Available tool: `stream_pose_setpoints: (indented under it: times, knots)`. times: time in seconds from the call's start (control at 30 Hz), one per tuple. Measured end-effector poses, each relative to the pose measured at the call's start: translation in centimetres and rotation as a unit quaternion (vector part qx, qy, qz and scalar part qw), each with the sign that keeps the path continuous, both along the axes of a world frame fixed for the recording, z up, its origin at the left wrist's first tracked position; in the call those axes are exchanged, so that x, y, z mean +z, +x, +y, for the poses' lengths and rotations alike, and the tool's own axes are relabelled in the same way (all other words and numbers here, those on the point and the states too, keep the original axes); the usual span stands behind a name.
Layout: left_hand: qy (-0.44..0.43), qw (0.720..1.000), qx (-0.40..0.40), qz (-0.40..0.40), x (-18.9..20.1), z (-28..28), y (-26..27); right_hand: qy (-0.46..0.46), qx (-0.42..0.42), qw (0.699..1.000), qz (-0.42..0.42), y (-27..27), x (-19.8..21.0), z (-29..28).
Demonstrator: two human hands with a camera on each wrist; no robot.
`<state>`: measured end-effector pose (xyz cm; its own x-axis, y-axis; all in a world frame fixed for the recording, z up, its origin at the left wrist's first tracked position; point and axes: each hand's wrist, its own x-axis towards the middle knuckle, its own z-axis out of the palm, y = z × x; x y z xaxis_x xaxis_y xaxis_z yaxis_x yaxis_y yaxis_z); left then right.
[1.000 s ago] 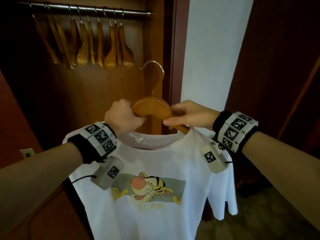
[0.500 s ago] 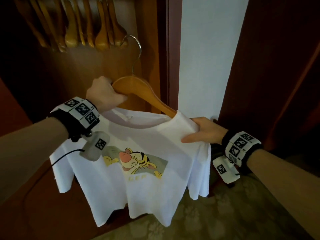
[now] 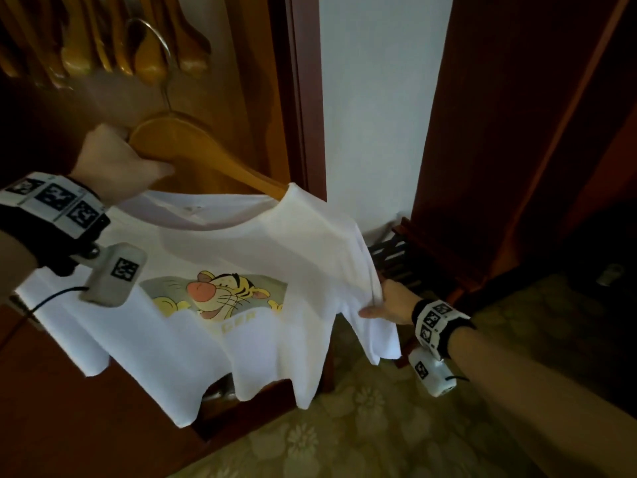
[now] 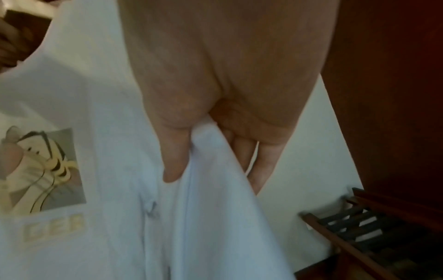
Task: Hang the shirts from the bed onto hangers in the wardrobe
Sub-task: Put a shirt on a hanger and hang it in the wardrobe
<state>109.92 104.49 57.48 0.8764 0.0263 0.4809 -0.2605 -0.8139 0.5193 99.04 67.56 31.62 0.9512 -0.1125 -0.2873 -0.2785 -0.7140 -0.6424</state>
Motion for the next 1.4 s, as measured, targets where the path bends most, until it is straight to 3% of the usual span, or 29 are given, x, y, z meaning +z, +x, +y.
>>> stream_pose_setpoints:
  times: [0.1, 0.3, 0.5, 0.57, 0.63, 0.73, 0.83, 0.9, 1.03, 1.27, 1.4]
  knots:
    - [-0.013, 1.0, 0.0, 0.002, 0.0, 0.6, 0.7, 0.053, -0.026, 0.998, -0.011, -0.5, -0.2, 0.2]
    - [-0.026, 0.999, 0.016, 0.015, 0.3, 1.0, 1.1, -0.07, -0.031, 0.993, 0.094, -2.1, -2.9, -1.5]
    - [-0.017, 1.0, 0.008, 0.007, 0.0, 0.9, 0.4, -0.145, -0.015, 0.983, 0.111, -2.7, -2.5, -3.3]
    - [-0.016, 1.0, 0.008, 0.005, -0.1, 0.7, 0.1, -0.119, 0.016, 0.988, 0.097, -2.4, -1.8, -2.6]
    - [-0.023, 1.0, 0.002, 0.02, -0.1, 0.6, 0.2, -0.032, 0.028, 0.998, 0.038, -1.7, 0.6, -1.2]
    - [-0.034, 0.999, -0.015, 0.039, -0.3, 0.3, 0.2, 0.075, 0.002, 0.987, -0.14, -0.1, 7.1, 1.1]
    - [-0.036, 0.998, -0.038, 0.043, -0.2, -0.6, -0.3, 0.04, 0.028, 0.954, -0.297, 0.7, 15.3, 4.6]
    - [-0.031, 0.997, -0.048, 0.059, -0.3, -1.5, -0.7, -0.018, 0.082, 0.931, -0.355, 1.4, 19.5, 7.7]
    - [0.009, 0.995, -0.073, 0.07, -0.3, -2.8, -0.9, -0.094, 0.128, 0.919, -0.361, 4.4, 24.3, 13.6]
    - [0.01, 0.994, -0.096, 0.055, 0.0, -3.0, -1.8, 0.006, 0.088, 0.924, -0.373, 5.8, 26.7, 17.2]
    - [0.004, 0.981, -0.193, 0.032, 0.1, -2.1, -1.8, 0.006, 0.084, 0.922, -0.379, 6.2, 27.4, 16.7]
